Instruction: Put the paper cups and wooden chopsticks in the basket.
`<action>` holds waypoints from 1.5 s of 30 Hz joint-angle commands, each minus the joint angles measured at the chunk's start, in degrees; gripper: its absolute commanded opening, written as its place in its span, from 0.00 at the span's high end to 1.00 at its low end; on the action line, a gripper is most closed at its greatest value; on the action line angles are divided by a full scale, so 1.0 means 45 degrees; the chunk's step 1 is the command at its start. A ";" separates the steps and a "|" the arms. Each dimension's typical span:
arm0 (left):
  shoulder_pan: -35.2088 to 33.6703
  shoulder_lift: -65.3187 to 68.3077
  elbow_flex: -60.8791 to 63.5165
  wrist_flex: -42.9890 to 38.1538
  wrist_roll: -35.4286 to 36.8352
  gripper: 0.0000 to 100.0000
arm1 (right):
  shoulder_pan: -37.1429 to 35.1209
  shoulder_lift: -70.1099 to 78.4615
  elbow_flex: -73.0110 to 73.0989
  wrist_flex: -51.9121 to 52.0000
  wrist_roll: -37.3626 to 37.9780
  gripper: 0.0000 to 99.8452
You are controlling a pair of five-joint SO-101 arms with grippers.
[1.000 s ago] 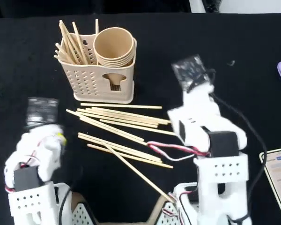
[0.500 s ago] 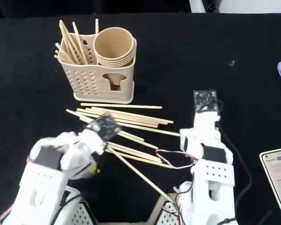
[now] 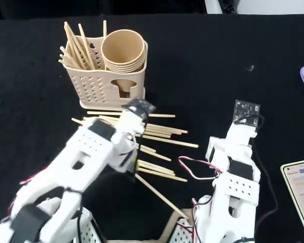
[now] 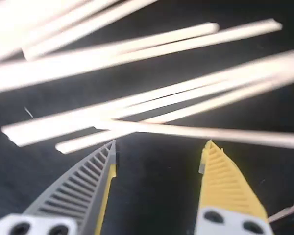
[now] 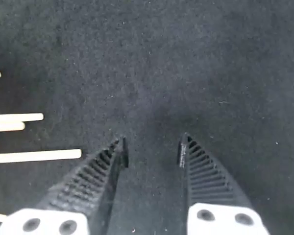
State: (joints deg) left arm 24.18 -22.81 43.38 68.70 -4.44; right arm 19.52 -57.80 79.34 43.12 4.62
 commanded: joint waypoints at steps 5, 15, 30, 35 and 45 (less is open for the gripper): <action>0.0088 0.2442 -0.0869 -0.1114 0.7033 0.72 | 0.0176 -0.0303 -0.0068 -0.0293 0.0000 0.82; 0.0029 0.3458 -0.0713 -0.2481 0.7053 0.72 | 0.0176 -0.0303 -0.0068 -0.0293 0.0000 0.82; -0.1690 0.3360 -0.0576 -0.1719 0.7092 0.93 | 0.0176 -0.0303 -0.0068 -0.0293 0.0020 0.82; -0.1690 0.3360 -0.0674 -0.1700 0.7072 0.94 | 0.0176 -0.0303 -0.0068 -0.0293 0.0020 0.82; -0.1670 0.3360 -0.5031 0.2657 0.6447 0.94 | 0.0176 -0.0303 -0.0049 -0.0293 0.0020 0.82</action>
State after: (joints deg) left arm 17.23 -7.08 31.96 70.73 27.30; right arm 19.52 -57.80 79.34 43.03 4.62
